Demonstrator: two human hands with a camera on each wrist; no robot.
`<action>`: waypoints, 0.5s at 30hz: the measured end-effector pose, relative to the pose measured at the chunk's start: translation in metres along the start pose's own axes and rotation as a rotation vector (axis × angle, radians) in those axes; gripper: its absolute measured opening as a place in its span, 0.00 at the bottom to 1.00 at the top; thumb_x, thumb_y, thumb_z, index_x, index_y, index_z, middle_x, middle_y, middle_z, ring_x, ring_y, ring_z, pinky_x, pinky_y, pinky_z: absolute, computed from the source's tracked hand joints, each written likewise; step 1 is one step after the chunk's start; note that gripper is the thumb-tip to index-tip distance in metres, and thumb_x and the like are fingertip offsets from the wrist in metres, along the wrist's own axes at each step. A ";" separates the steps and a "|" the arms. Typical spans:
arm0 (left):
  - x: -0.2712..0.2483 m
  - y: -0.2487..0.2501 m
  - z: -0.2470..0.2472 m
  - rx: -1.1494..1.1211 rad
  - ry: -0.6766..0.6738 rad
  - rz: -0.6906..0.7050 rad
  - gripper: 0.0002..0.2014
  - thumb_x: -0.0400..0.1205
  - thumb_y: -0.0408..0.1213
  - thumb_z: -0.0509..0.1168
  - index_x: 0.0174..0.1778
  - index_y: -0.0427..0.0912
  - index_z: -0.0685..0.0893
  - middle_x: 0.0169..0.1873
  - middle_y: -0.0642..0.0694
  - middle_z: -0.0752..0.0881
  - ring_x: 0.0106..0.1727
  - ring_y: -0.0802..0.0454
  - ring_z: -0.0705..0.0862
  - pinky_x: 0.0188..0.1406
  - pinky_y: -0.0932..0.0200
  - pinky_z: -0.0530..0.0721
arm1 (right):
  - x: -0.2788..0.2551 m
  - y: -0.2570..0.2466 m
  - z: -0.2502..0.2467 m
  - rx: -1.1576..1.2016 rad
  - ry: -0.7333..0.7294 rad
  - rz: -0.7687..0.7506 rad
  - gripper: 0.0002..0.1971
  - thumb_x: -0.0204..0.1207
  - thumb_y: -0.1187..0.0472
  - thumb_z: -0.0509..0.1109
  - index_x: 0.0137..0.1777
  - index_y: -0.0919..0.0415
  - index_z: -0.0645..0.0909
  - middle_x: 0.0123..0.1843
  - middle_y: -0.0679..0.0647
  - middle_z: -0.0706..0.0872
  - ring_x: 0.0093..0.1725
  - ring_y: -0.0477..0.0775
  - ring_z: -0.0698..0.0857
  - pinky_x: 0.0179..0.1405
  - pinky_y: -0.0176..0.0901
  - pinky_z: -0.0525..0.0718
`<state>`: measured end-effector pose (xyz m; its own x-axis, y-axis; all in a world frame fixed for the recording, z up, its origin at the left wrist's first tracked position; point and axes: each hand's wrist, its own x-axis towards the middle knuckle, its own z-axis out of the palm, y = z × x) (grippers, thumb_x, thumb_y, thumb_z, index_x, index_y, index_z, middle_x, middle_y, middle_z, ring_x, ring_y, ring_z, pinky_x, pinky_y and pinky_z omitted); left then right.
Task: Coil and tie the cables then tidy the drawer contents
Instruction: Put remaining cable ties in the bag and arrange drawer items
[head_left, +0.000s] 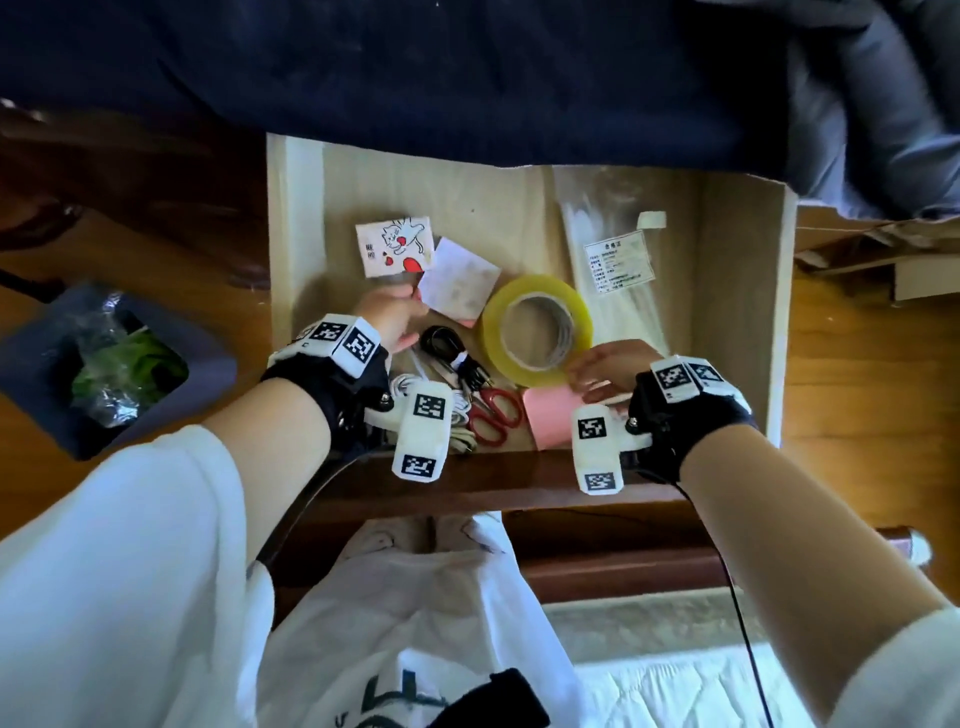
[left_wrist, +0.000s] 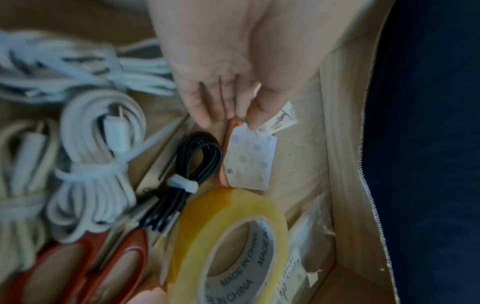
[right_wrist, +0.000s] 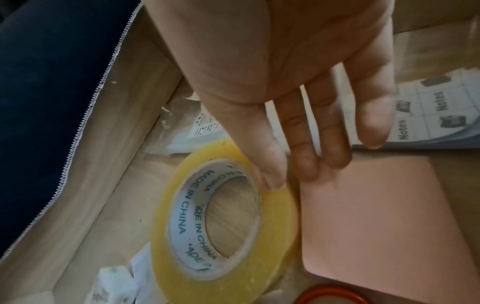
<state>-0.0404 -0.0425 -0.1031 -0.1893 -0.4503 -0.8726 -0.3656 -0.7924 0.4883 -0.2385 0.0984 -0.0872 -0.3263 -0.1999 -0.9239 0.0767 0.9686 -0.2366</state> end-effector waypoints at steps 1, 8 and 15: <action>0.003 0.000 0.003 -0.009 0.005 0.009 0.10 0.82 0.23 0.60 0.55 0.38 0.81 0.44 0.47 0.79 0.53 0.51 0.76 0.63 0.55 0.75 | 0.001 -0.001 0.000 -0.029 0.001 0.008 0.07 0.72 0.77 0.67 0.40 0.66 0.83 0.24 0.57 0.82 0.21 0.50 0.77 0.19 0.28 0.73; 0.018 0.001 0.007 0.005 0.080 0.030 0.10 0.81 0.29 0.66 0.36 0.46 0.77 0.32 0.49 0.76 0.31 0.58 0.73 0.35 0.65 0.75 | 0.014 0.005 -0.002 -0.178 -0.027 0.054 0.04 0.72 0.66 0.72 0.43 0.60 0.80 0.39 0.59 0.85 0.34 0.55 0.85 0.30 0.40 0.83; 0.012 0.004 0.004 -0.057 0.115 0.070 0.10 0.80 0.26 0.62 0.36 0.44 0.75 0.33 0.48 0.79 0.31 0.57 0.77 0.19 0.70 0.75 | 0.017 0.002 0.005 -0.414 -0.023 -0.036 0.10 0.72 0.68 0.72 0.43 0.55 0.75 0.48 0.59 0.82 0.53 0.63 0.85 0.58 0.56 0.84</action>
<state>-0.0480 -0.0492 -0.1114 -0.1059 -0.5471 -0.8304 -0.3019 -0.7779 0.5511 -0.2389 0.0965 -0.1046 -0.3001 -0.2331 -0.9250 -0.3207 0.9379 -0.1322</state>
